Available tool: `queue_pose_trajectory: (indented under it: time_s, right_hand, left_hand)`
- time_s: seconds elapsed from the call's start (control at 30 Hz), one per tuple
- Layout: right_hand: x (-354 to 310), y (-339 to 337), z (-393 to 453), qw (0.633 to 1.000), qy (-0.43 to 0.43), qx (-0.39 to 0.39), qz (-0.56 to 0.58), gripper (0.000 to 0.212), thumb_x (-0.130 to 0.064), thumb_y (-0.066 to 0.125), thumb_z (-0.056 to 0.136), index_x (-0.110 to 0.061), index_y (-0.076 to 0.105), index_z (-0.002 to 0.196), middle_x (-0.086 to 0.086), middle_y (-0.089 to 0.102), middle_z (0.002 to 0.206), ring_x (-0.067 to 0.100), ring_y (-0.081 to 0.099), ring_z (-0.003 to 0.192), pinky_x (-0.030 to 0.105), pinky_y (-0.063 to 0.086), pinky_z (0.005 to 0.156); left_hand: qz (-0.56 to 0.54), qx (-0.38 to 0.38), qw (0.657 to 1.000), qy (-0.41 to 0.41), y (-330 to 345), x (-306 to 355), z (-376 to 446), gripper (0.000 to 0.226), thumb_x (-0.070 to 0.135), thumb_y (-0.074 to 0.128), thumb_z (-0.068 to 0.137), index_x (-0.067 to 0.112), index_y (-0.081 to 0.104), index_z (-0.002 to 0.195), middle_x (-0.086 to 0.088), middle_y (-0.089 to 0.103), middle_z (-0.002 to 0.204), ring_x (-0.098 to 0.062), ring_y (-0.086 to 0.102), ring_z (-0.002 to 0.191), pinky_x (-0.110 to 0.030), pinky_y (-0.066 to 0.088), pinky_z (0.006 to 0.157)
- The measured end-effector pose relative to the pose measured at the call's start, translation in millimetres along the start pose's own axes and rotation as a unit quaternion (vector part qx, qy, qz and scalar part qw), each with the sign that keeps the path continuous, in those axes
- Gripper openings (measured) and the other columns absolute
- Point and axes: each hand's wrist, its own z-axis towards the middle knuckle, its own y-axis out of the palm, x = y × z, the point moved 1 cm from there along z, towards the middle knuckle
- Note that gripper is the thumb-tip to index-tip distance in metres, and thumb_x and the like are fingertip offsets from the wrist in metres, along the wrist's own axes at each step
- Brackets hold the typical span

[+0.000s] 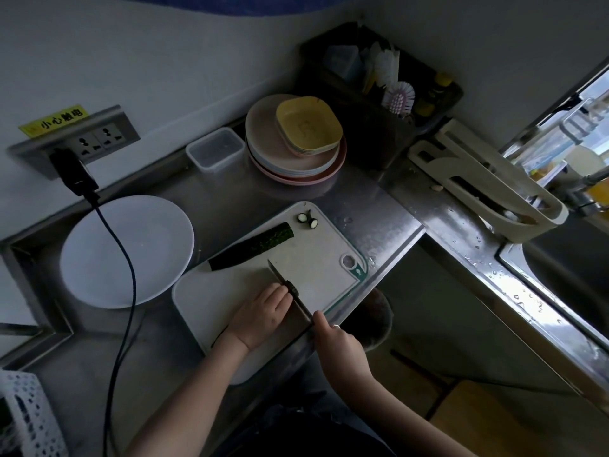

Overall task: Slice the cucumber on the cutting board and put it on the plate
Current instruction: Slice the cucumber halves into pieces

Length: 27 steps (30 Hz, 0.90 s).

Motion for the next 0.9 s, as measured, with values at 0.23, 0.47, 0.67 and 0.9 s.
queue_pose_trajectory:
  time_s: [0.23,0.47,0.67,0.9]
  right_hand:
    - [2.0,-0.1,1.4,1.0,0.002,0.008,0.012,0.026,-0.015,0.039,0.095,-0.015,0.039,0.121,0.01,0.063,0.086,0.034,0.062,0.074,0.044,0.054,0.064]
    - [4.4,-8.2,-0.3,0.997,-0.003,0.044,0.058,0.009,-0.025,0.039,0.098,-0.022,0.035,0.105,0.007,0.06,0.08,0.031,0.06,0.07,0.046,0.051,0.061]
    - [-0.8,-1.9,-1.6,0.998,-0.016,0.036,0.041,0.012,-0.023,0.038,0.098,-0.019,0.037,0.109,0.009,0.06,0.082,0.033,0.061,0.07,0.047,0.052,0.063]
    - [-3.0,-1.6,-3.0,0.999,-0.033,0.034,0.008,0.014,-0.018,0.039,0.097,-0.016,0.038,0.11,0.007,0.058,0.083,0.033,0.061,0.069,0.043,0.051,0.06]
  left_hand:
    - [-0.017,-0.01,1.0,-0.007,-4.2,2.3,2.2,0.026,0.007,0.04,0.078,0.006,0.046,0.103,-0.011,0.042,0.108,-0.025,0.045,0.099,-0.03,0.055,0.068]
    - [-0.018,0.004,0.999,-0.04,-14.5,3.1,3.5,0.032,0.02,0.016,0.104,0.009,0.046,0.103,-0.012,0.058,0.097,-0.022,0.046,0.093,-0.031,0.05,0.074]
    - [-0.012,0.001,0.999,-0.045,-14.4,3.6,-2.2,0.036,0.016,0.012,0.104,0.004,0.046,0.109,-0.014,0.067,0.09,-0.024,0.046,0.094,-0.031,0.053,0.071]
    - [0.002,0.023,0.999,-0.029,-13.7,3.6,-2.7,0.018,0.011,0.033,0.094,0.004,0.046,0.104,-0.015,0.067,0.087,-0.025,0.046,0.093,-0.03,0.054,0.069]
